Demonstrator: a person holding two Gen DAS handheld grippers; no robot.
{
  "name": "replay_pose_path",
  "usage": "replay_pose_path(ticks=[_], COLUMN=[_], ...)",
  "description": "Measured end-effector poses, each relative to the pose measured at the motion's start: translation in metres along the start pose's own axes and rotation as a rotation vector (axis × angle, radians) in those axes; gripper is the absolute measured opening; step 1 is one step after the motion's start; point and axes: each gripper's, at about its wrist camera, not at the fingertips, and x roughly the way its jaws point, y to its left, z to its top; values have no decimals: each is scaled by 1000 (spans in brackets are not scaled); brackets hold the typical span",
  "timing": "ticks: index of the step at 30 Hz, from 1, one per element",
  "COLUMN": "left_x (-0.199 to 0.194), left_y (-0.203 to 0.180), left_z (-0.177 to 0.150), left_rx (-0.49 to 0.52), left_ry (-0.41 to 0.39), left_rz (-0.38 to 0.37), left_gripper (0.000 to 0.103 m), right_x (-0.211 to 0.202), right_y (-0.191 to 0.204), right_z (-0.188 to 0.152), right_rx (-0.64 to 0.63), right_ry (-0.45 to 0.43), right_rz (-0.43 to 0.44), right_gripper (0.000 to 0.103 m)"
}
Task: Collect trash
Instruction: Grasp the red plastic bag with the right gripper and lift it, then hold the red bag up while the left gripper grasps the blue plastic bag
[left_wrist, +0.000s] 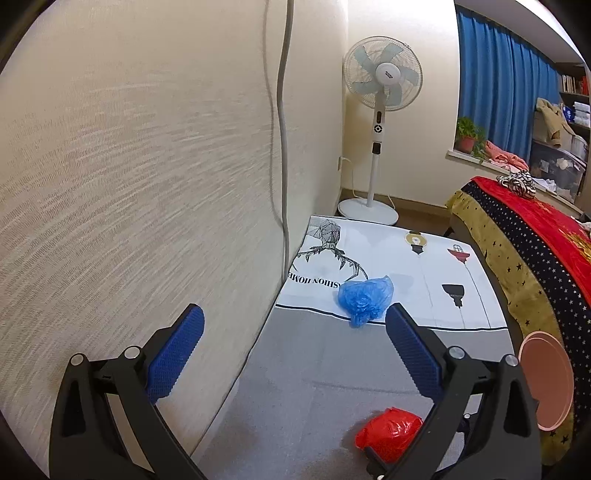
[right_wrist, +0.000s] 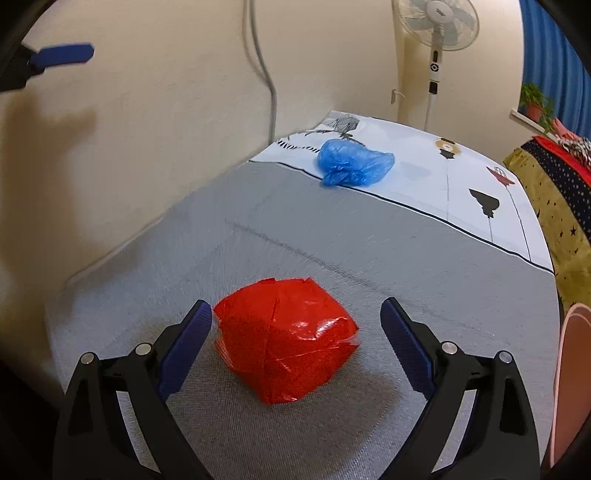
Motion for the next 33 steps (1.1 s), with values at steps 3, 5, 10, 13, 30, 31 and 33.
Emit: replay_pose_path(ticks=[3, 5, 10, 13, 30, 31, 33], left_x=[2, 3, 6, 7, 8, 8, 8], left_y=[2, 4, 7, 9, 0, -1, -4], left_z=[-1, -1, 0, 0, -1, -1, -1], left_rx=[-4, -8, -28, -31, -12, -12, -9], left_ry=[2, 6, 14, 17, 5, 2, 0], left_rz=[4, 6, 5, 7, 2, -3, -7], left_gripper=[95, 95, 95, 95, 95, 95, 95], right_x=[4, 7, 12, 11, -38, -46, -55], right_y=[4, 6, 2, 4, -18, -23, -30], right_z=[-2, -2, -1, -2, 13, 16, 18], right_rx=[-20, -24, -6, -13, 2, 11, 22], right_ry=[14, 30, 53, 52, -50, -62, -72], right_rz=[2, 7, 7, 8, -4, -6, -14], right_gripper=[90, 85, 80, 77, 74, 74, 74])
